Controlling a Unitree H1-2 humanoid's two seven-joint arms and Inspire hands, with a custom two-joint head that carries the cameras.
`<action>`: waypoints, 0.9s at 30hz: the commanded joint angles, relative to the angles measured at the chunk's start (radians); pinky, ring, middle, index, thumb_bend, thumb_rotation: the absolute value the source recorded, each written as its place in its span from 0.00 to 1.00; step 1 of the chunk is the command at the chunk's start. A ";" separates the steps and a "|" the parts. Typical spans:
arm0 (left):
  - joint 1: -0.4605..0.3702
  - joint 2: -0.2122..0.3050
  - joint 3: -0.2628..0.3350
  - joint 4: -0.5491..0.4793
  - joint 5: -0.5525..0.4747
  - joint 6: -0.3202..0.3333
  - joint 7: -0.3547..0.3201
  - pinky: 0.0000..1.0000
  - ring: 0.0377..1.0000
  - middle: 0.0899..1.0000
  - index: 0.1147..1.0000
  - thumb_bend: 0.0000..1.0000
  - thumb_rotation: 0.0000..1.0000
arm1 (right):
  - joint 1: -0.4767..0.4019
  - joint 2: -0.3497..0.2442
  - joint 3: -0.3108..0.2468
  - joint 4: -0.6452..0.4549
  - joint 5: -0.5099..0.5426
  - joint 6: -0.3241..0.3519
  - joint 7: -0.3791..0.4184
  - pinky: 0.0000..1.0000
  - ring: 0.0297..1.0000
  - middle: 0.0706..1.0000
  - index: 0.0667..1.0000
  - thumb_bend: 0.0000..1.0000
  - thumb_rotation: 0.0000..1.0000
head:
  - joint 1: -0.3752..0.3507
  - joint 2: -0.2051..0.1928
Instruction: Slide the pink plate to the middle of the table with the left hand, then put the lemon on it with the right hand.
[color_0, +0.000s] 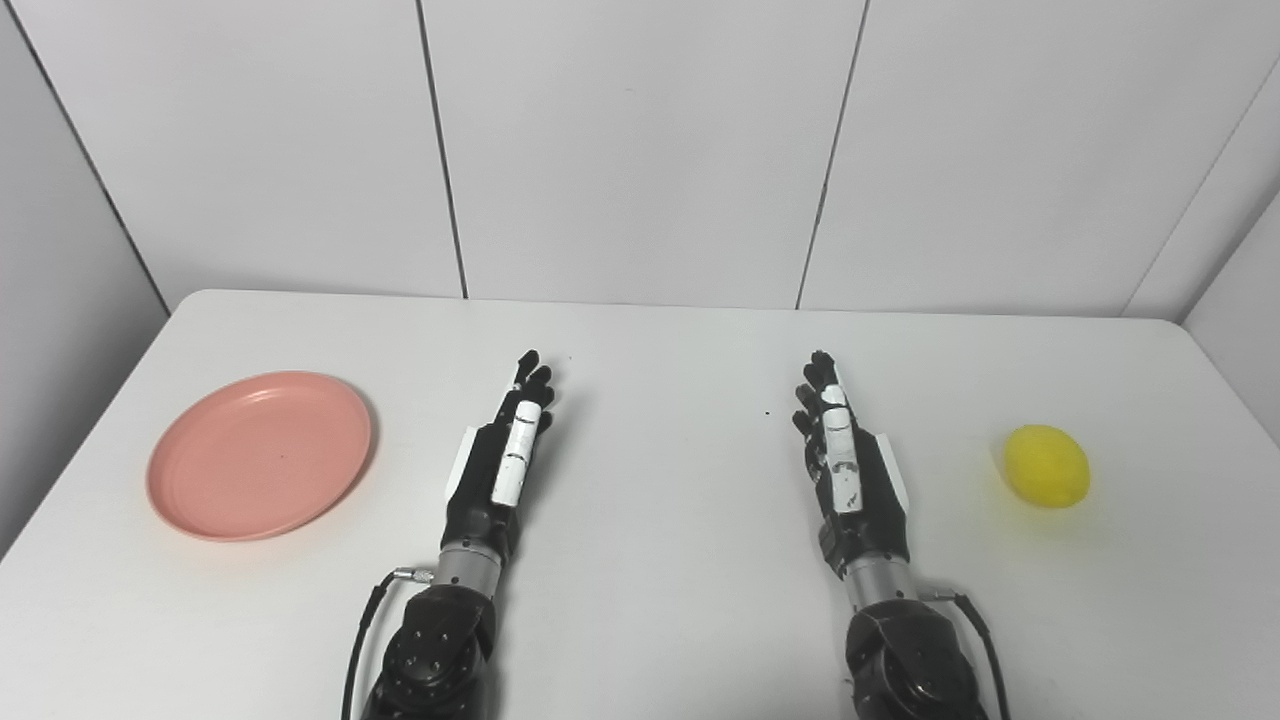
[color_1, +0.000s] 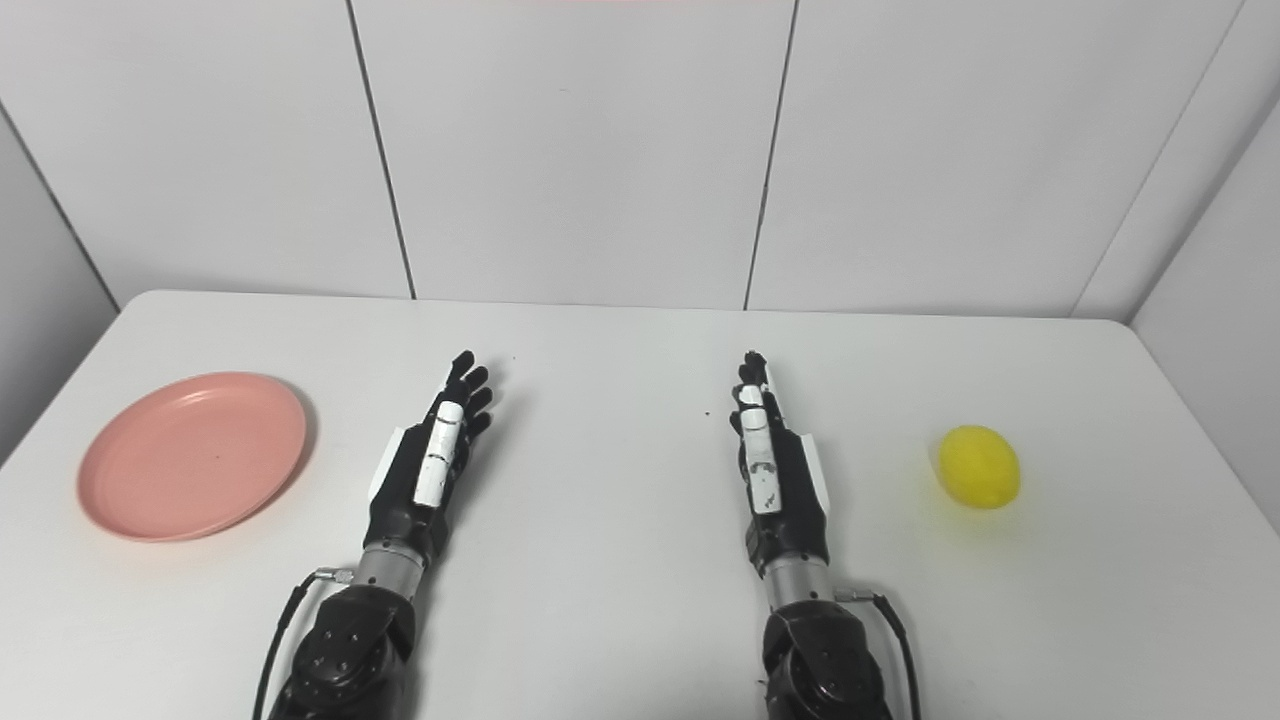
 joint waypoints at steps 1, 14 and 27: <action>0.005 0.002 -0.006 0.006 0.004 -0.012 -0.008 0.96 0.97 0.97 0.97 0.57 1.00 | -0.029 0.004 0.001 -0.029 0.000 -0.035 0.003 1.00 1.00 0.99 0.98 0.76 1.00 | 0.000 0.000; 0.006 0.001 -0.006 0.005 0.008 -0.011 -0.003 0.96 0.96 0.97 0.96 0.58 1.00 | -0.026 0.004 0.004 -0.031 -0.001 -0.040 0.006 1.00 1.00 1.00 0.98 0.77 1.00 | 0.001 0.002; 0.008 0.000 -0.008 -0.003 0.011 -0.006 -0.002 0.96 0.97 0.97 0.96 0.58 1.00 | -0.024 0.006 0.007 -0.037 -0.002 -0.032 0.006 1.00 1.00 1.00 0.99 0.78 1.00 | 0.002 0.002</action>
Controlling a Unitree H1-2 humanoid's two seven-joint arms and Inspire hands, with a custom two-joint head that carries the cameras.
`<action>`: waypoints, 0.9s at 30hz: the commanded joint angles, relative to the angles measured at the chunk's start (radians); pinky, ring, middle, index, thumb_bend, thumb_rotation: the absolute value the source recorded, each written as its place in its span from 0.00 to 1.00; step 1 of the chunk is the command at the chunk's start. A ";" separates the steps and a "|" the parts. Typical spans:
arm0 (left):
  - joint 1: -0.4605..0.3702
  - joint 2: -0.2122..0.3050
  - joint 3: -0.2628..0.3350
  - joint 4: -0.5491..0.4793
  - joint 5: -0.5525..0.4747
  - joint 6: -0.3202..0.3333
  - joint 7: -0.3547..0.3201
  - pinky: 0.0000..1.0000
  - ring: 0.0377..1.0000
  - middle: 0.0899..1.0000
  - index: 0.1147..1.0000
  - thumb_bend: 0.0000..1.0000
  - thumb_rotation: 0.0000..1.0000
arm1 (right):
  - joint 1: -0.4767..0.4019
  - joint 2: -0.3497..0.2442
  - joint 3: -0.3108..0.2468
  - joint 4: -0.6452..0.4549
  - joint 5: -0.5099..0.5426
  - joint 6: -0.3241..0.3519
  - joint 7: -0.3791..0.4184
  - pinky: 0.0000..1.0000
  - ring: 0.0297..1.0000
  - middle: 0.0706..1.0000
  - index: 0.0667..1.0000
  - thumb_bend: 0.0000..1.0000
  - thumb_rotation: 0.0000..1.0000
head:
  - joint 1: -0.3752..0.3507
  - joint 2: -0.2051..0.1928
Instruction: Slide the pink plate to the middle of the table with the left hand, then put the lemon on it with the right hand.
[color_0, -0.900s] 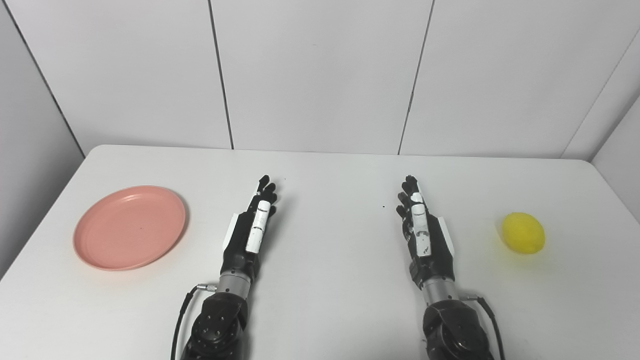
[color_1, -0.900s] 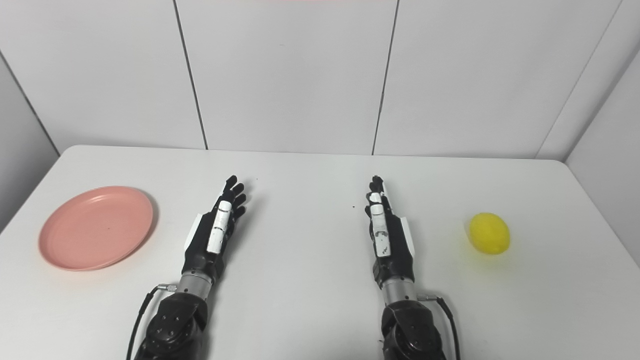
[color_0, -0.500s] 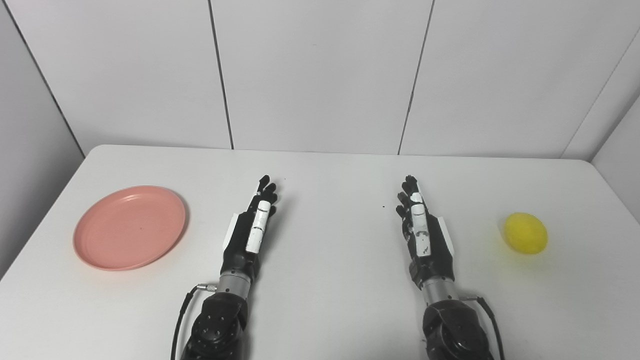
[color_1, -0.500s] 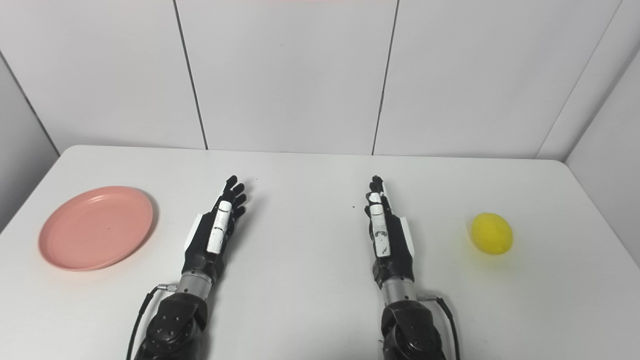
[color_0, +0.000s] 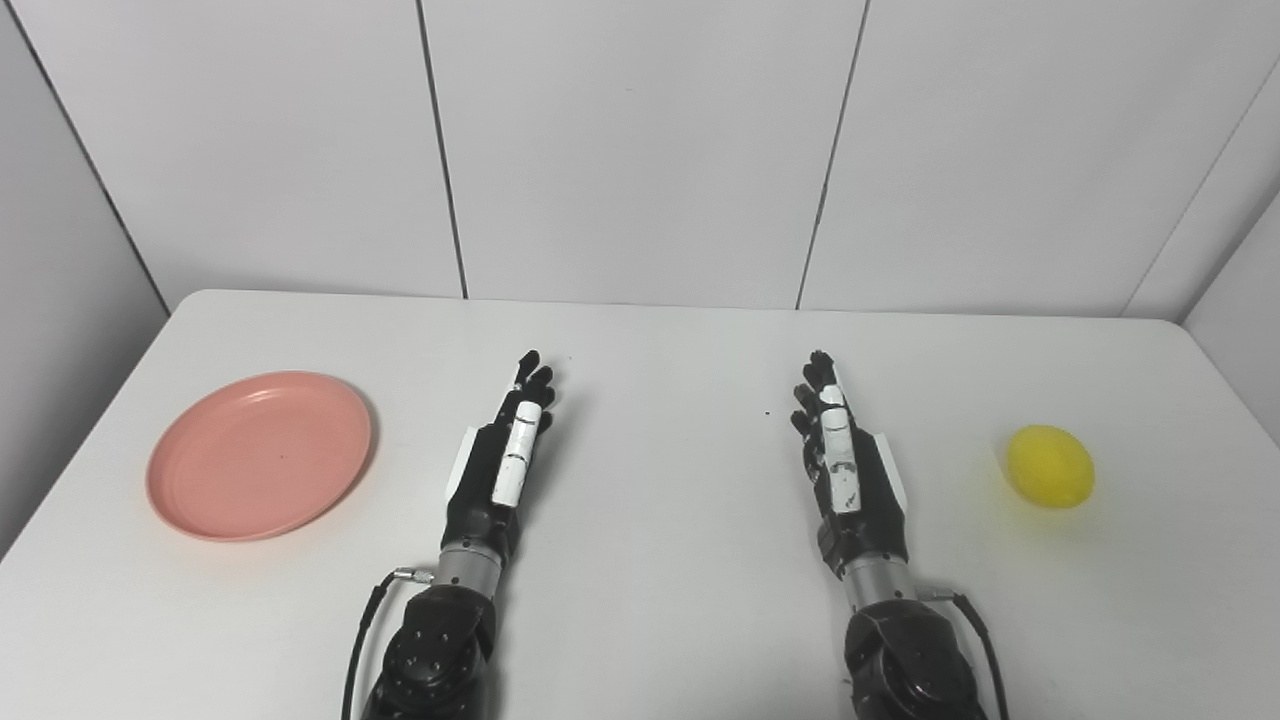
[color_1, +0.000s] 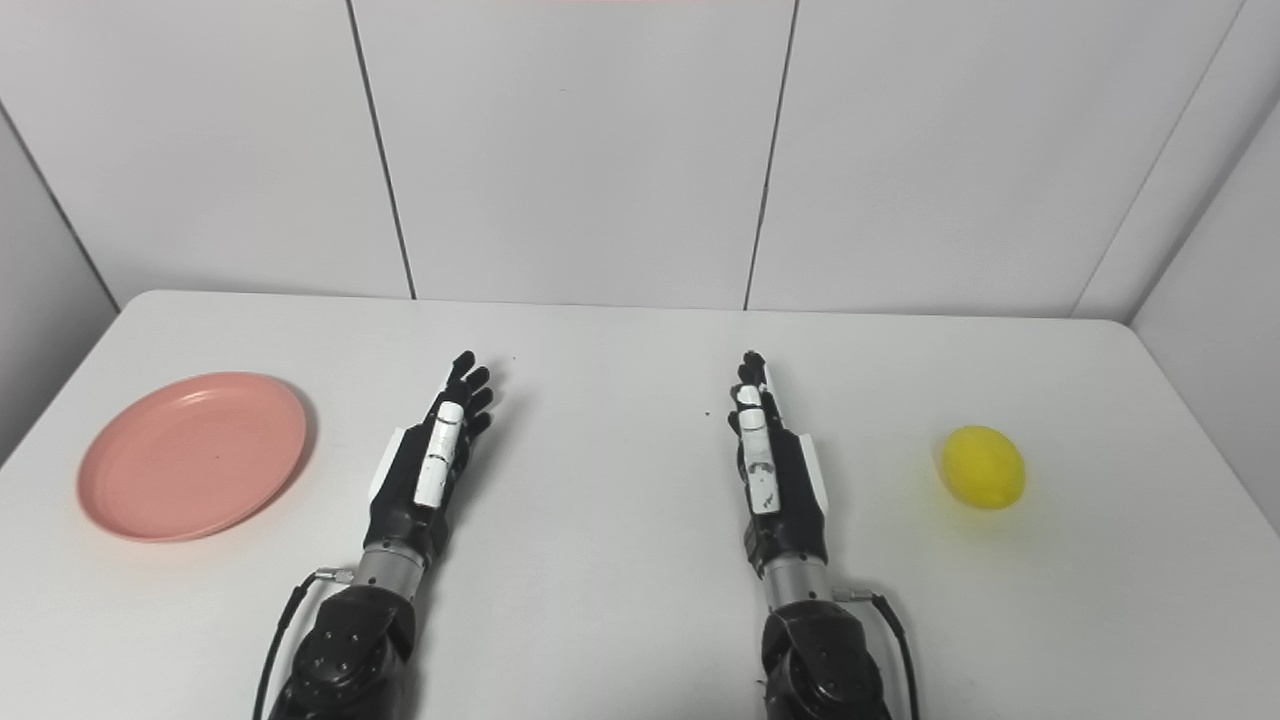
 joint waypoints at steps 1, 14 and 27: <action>0.008 0.001 -0.008 -0.003 0.013 -0.004 -0.002 0.96 0.97 0.97 0.96 0.58 1.00 | -0.024 0.006 0.002 -0.036 0.002 -0.032 0.006 1.00 1.00 1.00 0.99 0.78 1.00 | 0.001 0.000; 0.009 -0.009 -0.019 0.018 0.042 -0.021 0.008 0.96 0.96 0.97 0.96 0.59 1.00 | -0.012 -0.010 0.004 -0.039 0.009 -0.023 0.019 1.00 1.00 1.00 1.00 0.78 1.00 | 0.094 -0.040; 0.010 -0.062 -0.054 0.068 0.020 -0.050 -0.010 1.00 1.00 1.00 1.00 0.57 1.00 | 0.023 -0.086 -0.012 -0.033 0.047 -0.077 0.075 1.00 1.00 1.00 1.00 0.71 1.00 | 0.335 -0.133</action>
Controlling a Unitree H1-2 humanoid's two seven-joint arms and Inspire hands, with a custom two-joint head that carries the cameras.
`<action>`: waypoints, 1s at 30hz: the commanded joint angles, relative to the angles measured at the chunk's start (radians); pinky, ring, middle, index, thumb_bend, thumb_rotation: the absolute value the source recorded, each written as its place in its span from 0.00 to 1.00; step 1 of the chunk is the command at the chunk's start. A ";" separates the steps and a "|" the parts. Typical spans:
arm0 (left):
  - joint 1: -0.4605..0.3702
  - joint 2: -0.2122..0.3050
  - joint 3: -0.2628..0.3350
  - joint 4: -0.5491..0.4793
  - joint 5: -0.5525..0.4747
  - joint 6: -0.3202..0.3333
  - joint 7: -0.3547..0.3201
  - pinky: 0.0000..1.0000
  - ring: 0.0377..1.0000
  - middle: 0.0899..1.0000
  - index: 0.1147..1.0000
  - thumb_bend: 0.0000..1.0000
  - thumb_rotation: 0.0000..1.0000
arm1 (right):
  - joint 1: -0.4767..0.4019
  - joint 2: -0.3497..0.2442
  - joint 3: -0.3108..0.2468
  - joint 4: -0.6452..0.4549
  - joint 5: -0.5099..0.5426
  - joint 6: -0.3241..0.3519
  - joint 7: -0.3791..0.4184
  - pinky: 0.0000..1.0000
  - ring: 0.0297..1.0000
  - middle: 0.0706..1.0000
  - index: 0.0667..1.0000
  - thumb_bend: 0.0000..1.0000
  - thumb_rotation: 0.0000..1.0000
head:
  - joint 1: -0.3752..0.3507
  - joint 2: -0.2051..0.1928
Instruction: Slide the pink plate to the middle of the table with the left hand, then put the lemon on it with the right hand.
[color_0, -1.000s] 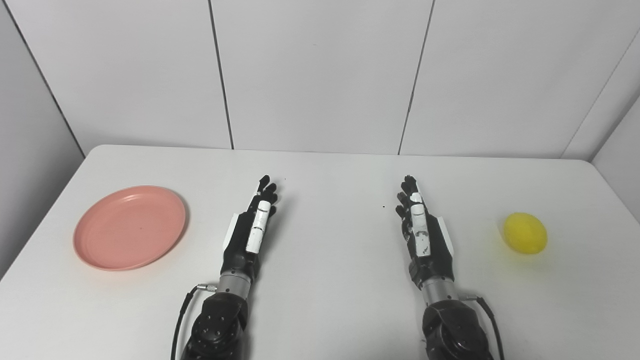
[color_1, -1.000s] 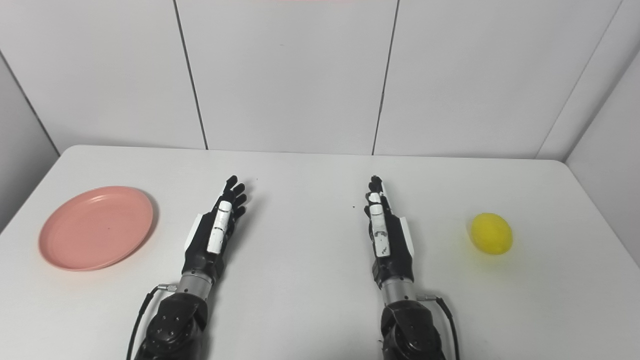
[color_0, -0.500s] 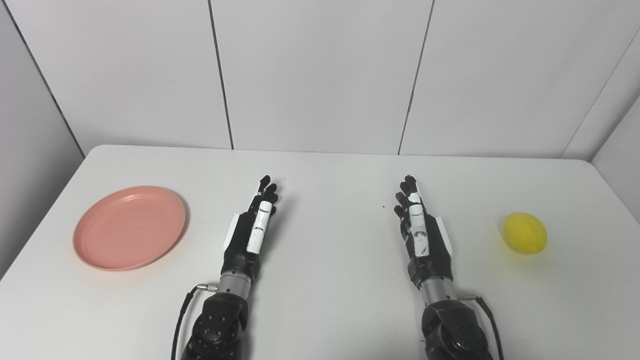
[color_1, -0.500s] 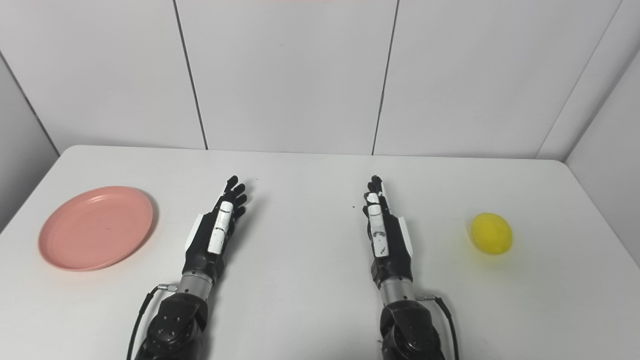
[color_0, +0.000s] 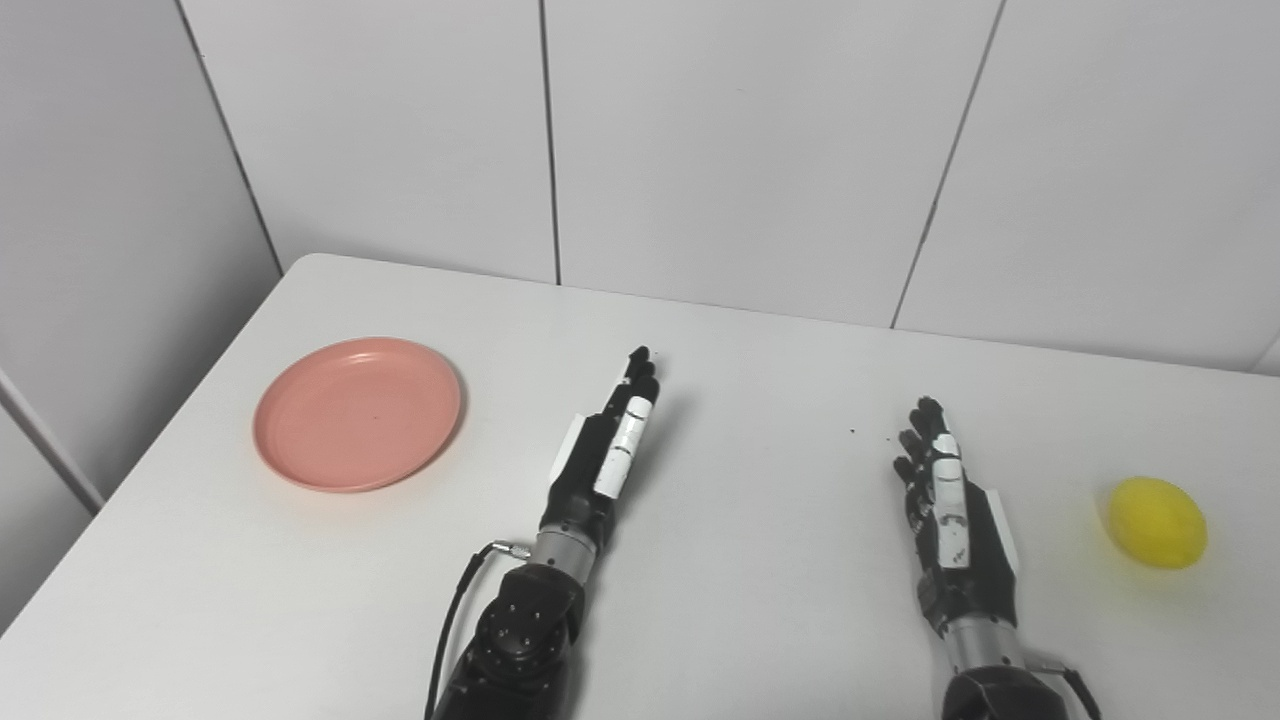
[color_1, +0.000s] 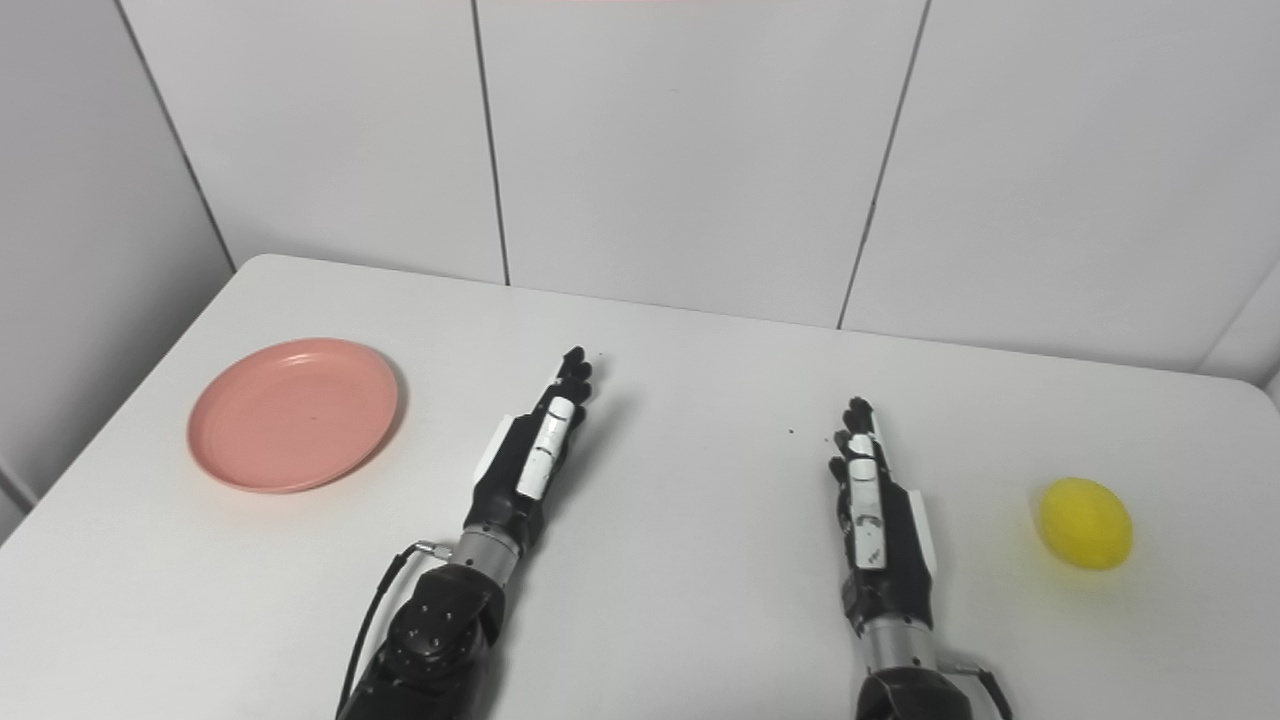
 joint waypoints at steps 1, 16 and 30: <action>0.013 -0.023 -0.010 0.047 0.000 -0.046 0.000 1.00 1.00 1.00 1.00 0.57 1.00 | -0.024 -0.017 0.002 -0.028 0.009 -0.063 0.034 1.00 1.00 1.00 1.00 0.71 1.00 | 0.026 -0.011; -0.027 -0.071 0.039 0.102 -0.027 -0.169 0.037 1.00 0.98 0.99 0.99 0.58 1.00 | -0.026 -0.048 -0.009 0.009 0.015 -0.095 0.074 1.00 1.00 1.00 1.00 0.69 1.00 | 0.107 -0.068; -0.098 -0.044 0.138 0.019 -0.043 -0.182 0.112 0.81 0.81 0.81 0.79 0.63 1.00 | -0.019 -0.050 -0.011 0.004 0.030 -0.101 0.079 1.00 1.00 1.00 1.00 0.69 1.00 | 0.115 -0.078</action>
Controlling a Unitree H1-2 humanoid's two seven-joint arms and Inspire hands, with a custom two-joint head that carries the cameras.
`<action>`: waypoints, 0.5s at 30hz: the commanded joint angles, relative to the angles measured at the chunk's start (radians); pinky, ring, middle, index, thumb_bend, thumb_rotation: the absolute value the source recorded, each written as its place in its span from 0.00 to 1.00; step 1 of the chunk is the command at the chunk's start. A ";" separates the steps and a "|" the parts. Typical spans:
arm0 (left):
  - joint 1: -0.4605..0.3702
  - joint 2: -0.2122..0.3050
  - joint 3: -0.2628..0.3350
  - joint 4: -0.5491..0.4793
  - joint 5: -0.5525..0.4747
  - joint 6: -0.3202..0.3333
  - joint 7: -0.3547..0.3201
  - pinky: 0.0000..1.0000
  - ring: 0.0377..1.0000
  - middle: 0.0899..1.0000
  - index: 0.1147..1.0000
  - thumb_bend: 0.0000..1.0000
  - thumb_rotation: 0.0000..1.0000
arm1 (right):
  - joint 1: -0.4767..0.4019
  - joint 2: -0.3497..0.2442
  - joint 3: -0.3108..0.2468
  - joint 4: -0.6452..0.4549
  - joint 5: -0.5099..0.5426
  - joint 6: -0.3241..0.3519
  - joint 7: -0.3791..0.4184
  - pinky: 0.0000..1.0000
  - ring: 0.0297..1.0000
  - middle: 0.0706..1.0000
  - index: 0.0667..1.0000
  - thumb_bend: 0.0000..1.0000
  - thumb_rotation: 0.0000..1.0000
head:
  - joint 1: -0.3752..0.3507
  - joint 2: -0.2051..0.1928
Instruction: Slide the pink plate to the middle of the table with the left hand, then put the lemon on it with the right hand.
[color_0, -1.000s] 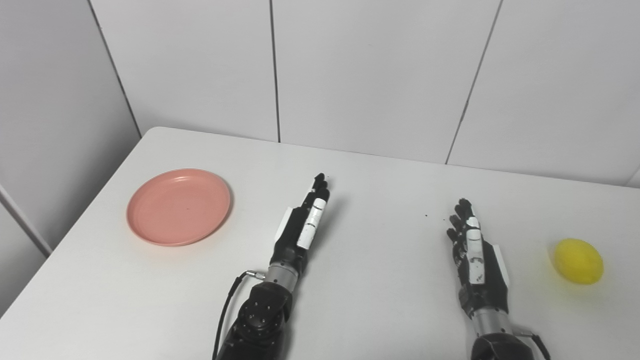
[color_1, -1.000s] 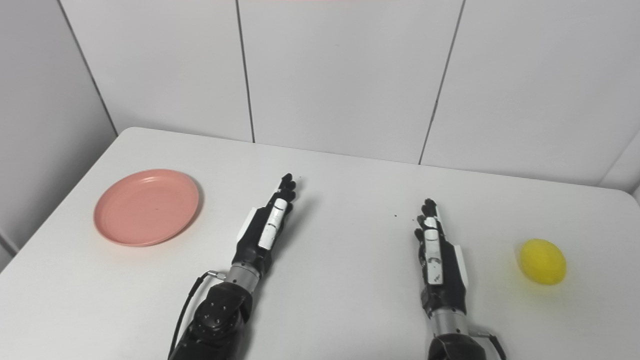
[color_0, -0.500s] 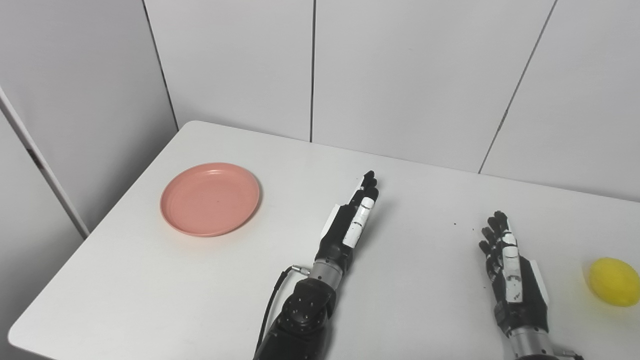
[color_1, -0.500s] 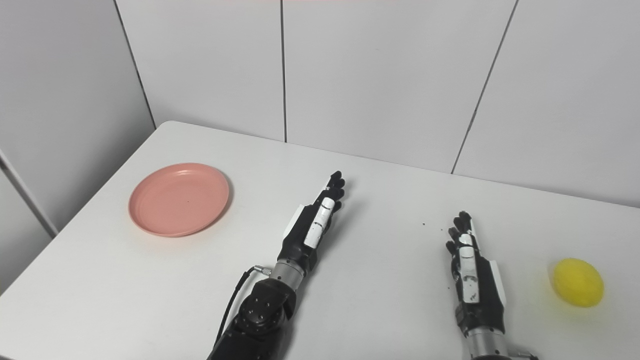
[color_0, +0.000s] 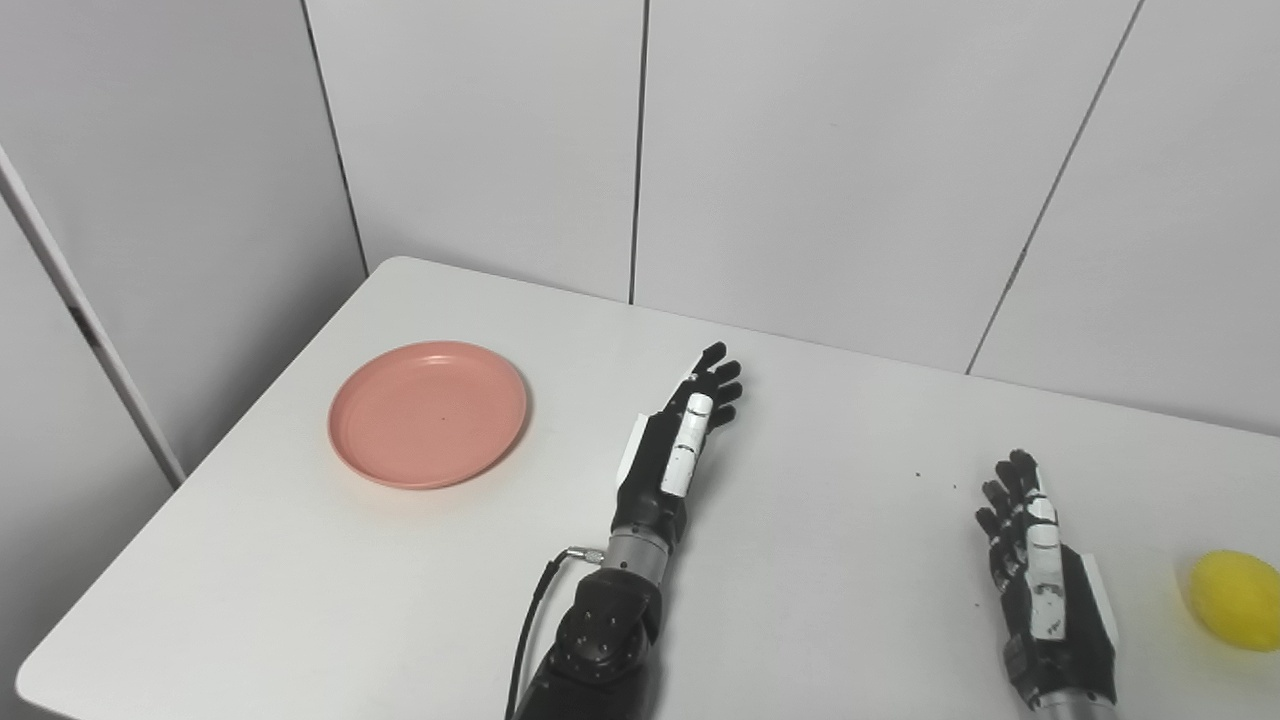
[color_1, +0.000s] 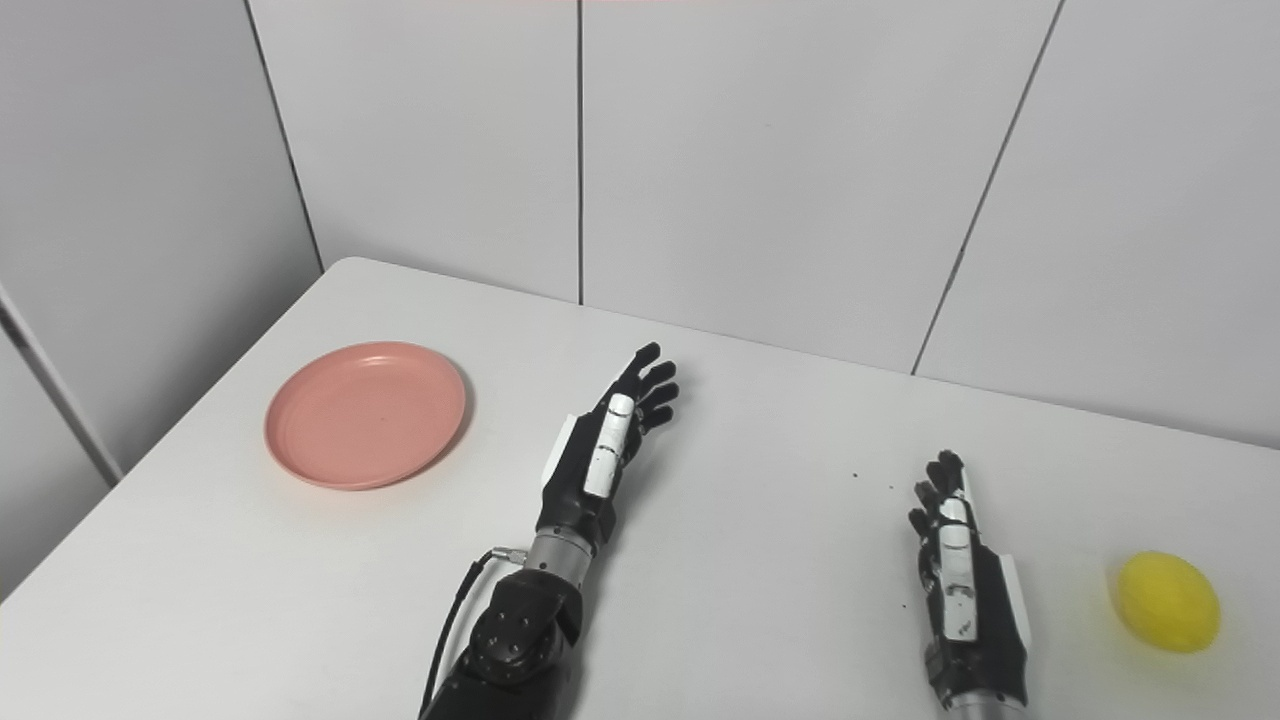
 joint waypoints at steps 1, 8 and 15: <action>-0.052 0.010 0.015 -0.047 -0.001 -0.027 0.023 0.79 0.79 0.79 0.77 0.63 1.00 | -0.015 -0.003 -0.004 -0.021 0.000 -0.054 0.008 1.00 1.00 1.00 1.00 0.69 1.00 | 0.000 0.000; -0.100 0.050 0.060 -0.078 -0.004 -0.034 0.045 0.75 0.74 0.73 0.71 0.63 1.00 | -0.011 -0.002 -0.003 -0.030 0.001 -0.053 0.009 1.00 1.00 1.00 1.00 0.69 1.00 | 0.006 -0.004; -0.130 0.086 0.116 -0.133 -0.017 -0.003 0.074 0.72 0.72 0.70 0.67 0.65 1.00 | -0.008 -0.003 -0.003 -0.042 0.010 -0.042 0.013 1.00 1.00 1.00 1.00 0.68 1.00 | 0.015 -0.009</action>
